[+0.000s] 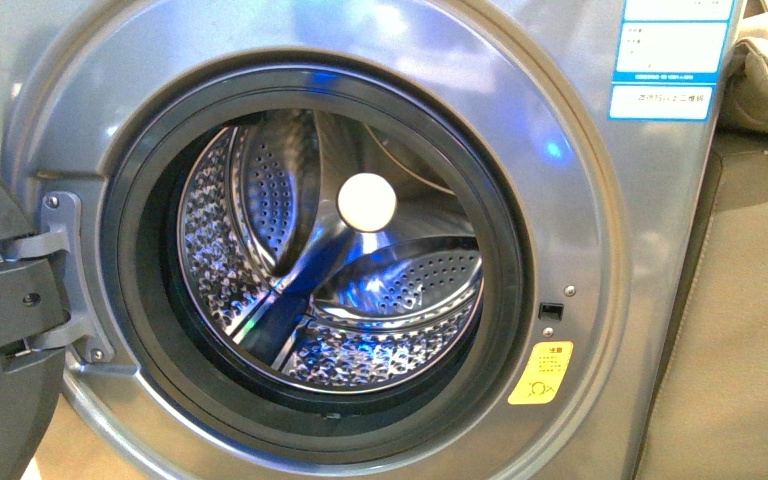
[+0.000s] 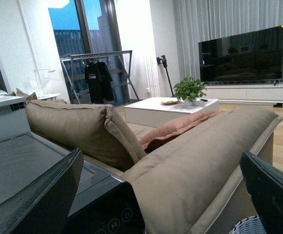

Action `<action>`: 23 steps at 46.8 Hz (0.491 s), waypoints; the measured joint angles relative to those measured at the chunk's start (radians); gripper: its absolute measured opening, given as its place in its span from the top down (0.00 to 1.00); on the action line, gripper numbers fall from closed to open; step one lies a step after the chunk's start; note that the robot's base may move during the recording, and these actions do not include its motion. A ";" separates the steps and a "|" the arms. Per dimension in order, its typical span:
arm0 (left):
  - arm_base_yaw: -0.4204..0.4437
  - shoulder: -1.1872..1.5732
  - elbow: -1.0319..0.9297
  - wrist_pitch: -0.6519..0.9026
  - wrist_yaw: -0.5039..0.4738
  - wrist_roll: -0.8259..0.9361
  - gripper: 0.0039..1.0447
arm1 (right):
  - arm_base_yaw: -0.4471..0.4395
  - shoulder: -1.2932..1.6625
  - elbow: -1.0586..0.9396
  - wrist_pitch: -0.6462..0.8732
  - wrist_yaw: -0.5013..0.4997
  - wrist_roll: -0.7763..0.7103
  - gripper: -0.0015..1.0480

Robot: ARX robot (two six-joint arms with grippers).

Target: Collect clothes from washing machine

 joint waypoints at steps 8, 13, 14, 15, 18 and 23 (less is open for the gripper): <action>-0.023 0.148 0.381 -0.526 -0.522 -0.196 0.06 | 0.000 -0.041 -0.044 0.007 -0.001 0.000 0.98; -0.003 0.124 0.377 -0.560 -0.691 -0.225 0.06 | 0.000 -0.042 -0.047 0.006 0.001 0.000 0.98; 0.003 0.101 0.350 -0.541 -0.709 -0.224 0.06 | 0.000 -0.043 -0.047 0.006 0.001 0.000 0.98; 0.011 0.077 0.323 -0.530 -0.724 -0.226 0.06 | 0.000 -0.043 -0.047 0.006 -0.001 0.000 0.98; 0.032 0.000 0.235 -0.486 -0.750 -0.231 0.06 | 0.000 -0.043 -0.047 0.006 0.000 0.000 0.98; 0.068 -0.128 0.056 -0.382 -0.760 -0.211 0.06 | 0.000 -0.043 -0.048 0.006 0.000 0.000 0.98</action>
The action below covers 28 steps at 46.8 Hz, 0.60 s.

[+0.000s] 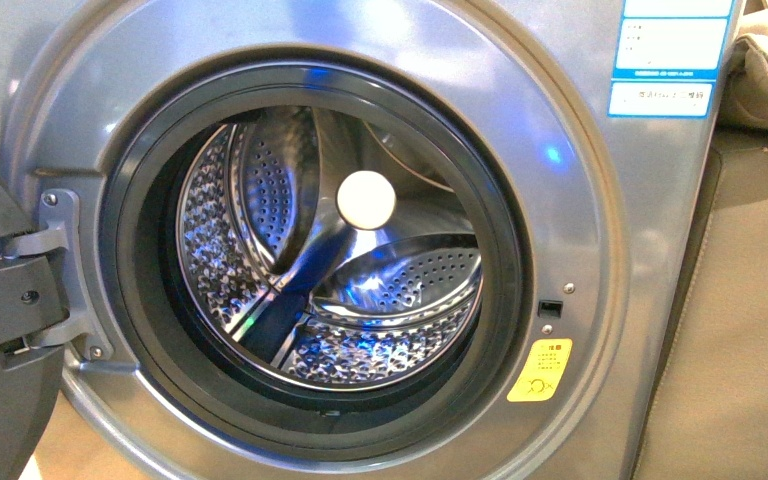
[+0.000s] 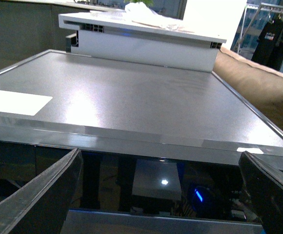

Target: Collect clothes from washing machine

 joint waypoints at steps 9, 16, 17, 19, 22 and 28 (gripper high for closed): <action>0.167 -0.326 -0.547 0.129 0.152 0.004 0.37 | 0.000 0.000 0.000 0.000 0.000 0.000 0.98; 0.333 -0.608 -1.035 0.341 0.261 0.003 0.63 | 0.000 0.000 0.000 0.000 0.000 0.000 0.98; 0.349 -0.634 -1.091 0.362 0.271 0.003 0.66 | 0.000 0.000 0.000 0.000 0.000 0.000 0.98; 0.367 -0.673 -1.172 0.392 0.288 0.003 0.71 | 0.000 0.000 0.000 0.000 0.000 0.000 0.98; 0.394 -0.749 -1.331 0.452 0.322 0.003 0.83 | 0.000 0.000 0.000 0.000 0.000 0.000 0.98; 0.428 -0.828 -1.528 0.535 0.371 0.003 0.97 | 0.000 0.000 0.000 0.000 0.000 0.000 0.98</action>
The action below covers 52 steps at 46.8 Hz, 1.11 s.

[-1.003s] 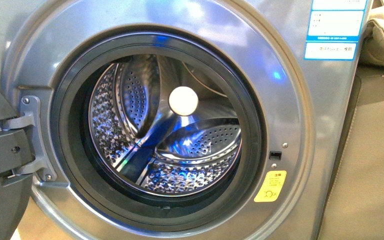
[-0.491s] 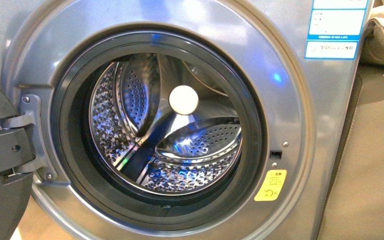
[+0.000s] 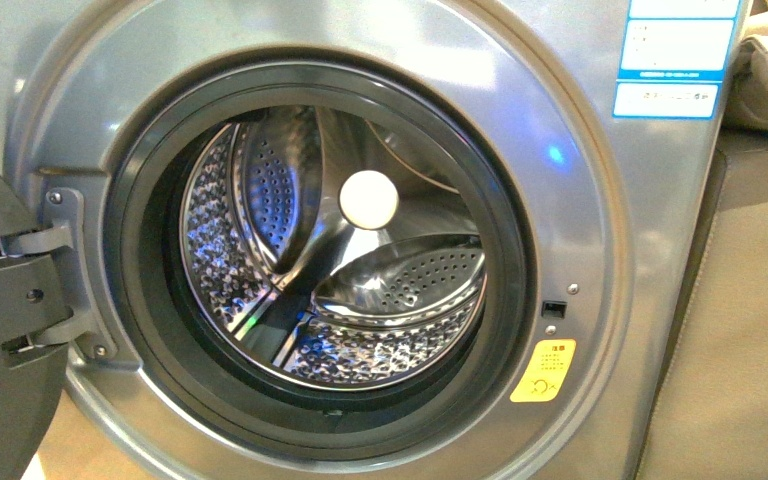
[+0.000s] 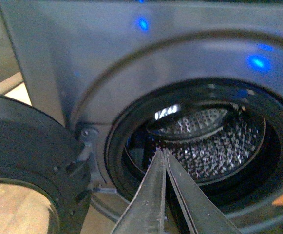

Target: Collect clothes from washing machine

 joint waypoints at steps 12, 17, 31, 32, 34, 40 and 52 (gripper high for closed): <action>0.003 -0.129 -0.303 0.158 -0.024 0.001 0.97 | 0.000 0.000 0.000 0.000 0.000 0.000 0.98; -0.035 -0.159 -0.383 0.196 -0.043 0.001 0.97 | 0.000 0.000 0.000 0.000 0.000 0.000 0.98; 0.026 -0.282 -0.541 0.238 0.025 0.001 0.97 | 0.000 0.000 0.000 0.000 0.000 0.000 0.98; 0.030 -0.286 -0.544 0.238 0.028 0.001 0.97 | 0.000 0.000 0.000 0.000 0.000 0.000 0.98; 0.048 -0.301 -0.555 0.235 0.047 0.001 0.97 | 0.000 0.000 0.000 0.000 0.000 0.000 0.98; 0.093 -0.346 -0.585 0.218 0.090 0.001 0.97 | 0.000 0.000 0.000 0.000 0.000 0.000 0.98; 0.187 -0.420 -0.624 0.182 0.182 0.001 0.97 | 0.000 0.000 0.000 0.000 0.000 0.000 0.98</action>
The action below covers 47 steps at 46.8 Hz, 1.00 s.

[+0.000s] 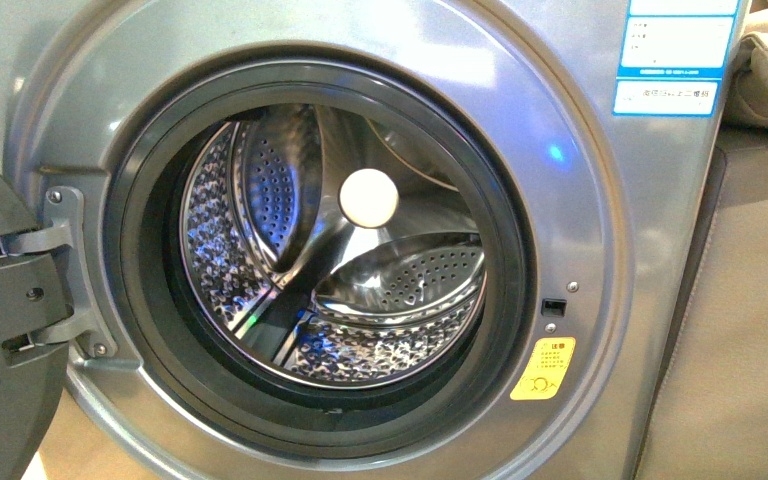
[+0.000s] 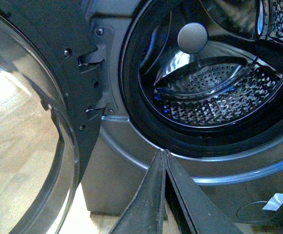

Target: Collect clothes from washing machine

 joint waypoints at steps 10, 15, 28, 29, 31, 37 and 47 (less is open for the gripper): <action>0.107 -0.064 -0.028 -0.024 0.097 0.000 0.97 | 0.000 0.000 0.000 0.000 0.000 0.000 0.98; 0.107 -0.085 -0.041 -0.034 0.104 0.000 0.97 | 0.000 0.000 0.000 0.000 0.000 0.000 0.98; 0.107 -0.284 -0.041 -0.238 0.104 0.000 0.97 | 0.000 0.000 0.000 0.000 0.000 0.000 0.98; 0.107 -0.292 -0.041 -0.238 0.104 0.000 0.97 | 0.000 0.000 0.000 0.000 0.000 0.000 0.98; 0.107 -0.292 -0.041 -0.241 0.103 -0.002 0.91 | 0.000 0.000 0.000 0.000 0.000 -0.001 0.94; 0.107 -0.292 -0.041 -0.243 0.104 -0.001 0.69 | 0.000 0.000 0.000 0.000 0.000 -0.001 0.72; 0.107 -0.292 -0.041 -0.243 0.104 -0.002 0.35 | 0.000 0.000 0.000 0.000 0.000 -0.001 0.39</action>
